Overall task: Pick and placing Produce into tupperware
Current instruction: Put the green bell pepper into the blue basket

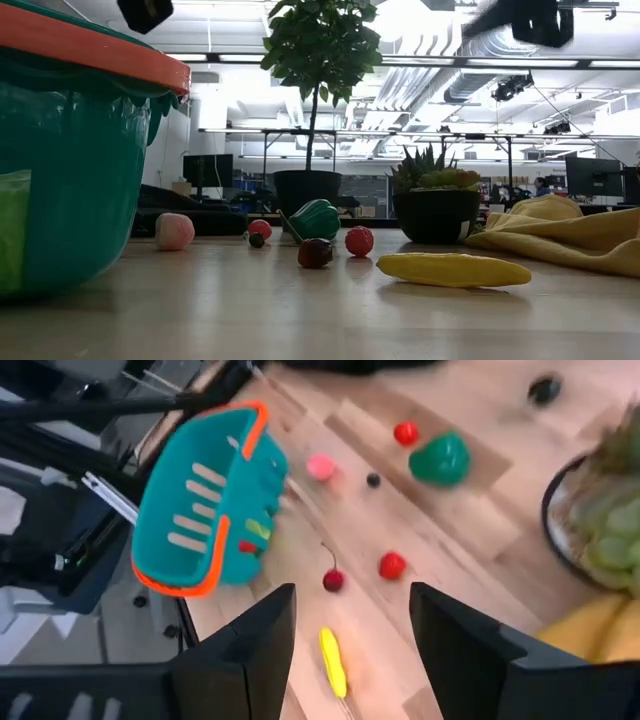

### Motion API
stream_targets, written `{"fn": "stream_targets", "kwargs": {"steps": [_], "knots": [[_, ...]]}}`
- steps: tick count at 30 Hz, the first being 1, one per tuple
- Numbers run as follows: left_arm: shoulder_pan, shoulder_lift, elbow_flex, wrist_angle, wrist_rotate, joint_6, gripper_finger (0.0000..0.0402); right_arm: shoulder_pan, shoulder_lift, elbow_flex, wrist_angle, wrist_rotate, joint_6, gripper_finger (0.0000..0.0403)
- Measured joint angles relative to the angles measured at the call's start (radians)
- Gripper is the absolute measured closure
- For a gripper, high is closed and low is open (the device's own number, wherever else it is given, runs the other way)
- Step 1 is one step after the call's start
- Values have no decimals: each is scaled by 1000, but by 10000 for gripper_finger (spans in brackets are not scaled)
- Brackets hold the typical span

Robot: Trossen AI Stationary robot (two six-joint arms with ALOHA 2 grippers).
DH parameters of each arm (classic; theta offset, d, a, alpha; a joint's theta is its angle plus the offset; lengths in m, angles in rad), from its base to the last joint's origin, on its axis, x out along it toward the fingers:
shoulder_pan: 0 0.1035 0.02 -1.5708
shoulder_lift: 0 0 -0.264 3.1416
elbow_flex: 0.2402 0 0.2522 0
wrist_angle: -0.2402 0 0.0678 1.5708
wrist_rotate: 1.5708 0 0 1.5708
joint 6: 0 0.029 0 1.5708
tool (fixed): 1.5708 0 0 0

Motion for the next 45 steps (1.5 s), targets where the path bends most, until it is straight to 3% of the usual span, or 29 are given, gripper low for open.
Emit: {"fn": "stream_targets", "kwargs": {"steps": [7, 13, 17, 22, 33, 45], "knots": [[28, 121, 29, 99, -61, 52, 282, -27, 0, -191, 314, -73, -33, 215], [139, 289, 176, 15, 22, 52, 223, -52, -18, -230, 394, -108, -95, 215], [196, 398, 274, -74, 91, 101, 206, -57, -54, -230, 361, -113, -158, 215], [224, 509, 340, -90, 147, 146, 206, -55, -128, -230, 195, -110, -173, 215], [229, 682, 358, -83, 114, 78, 223, -6, -308, -230, 9, -41, -174, 215], [229, 809, 358, -72, 72, 37, 171, 5, -347, -230, -15, -37, -165, 215]]}}
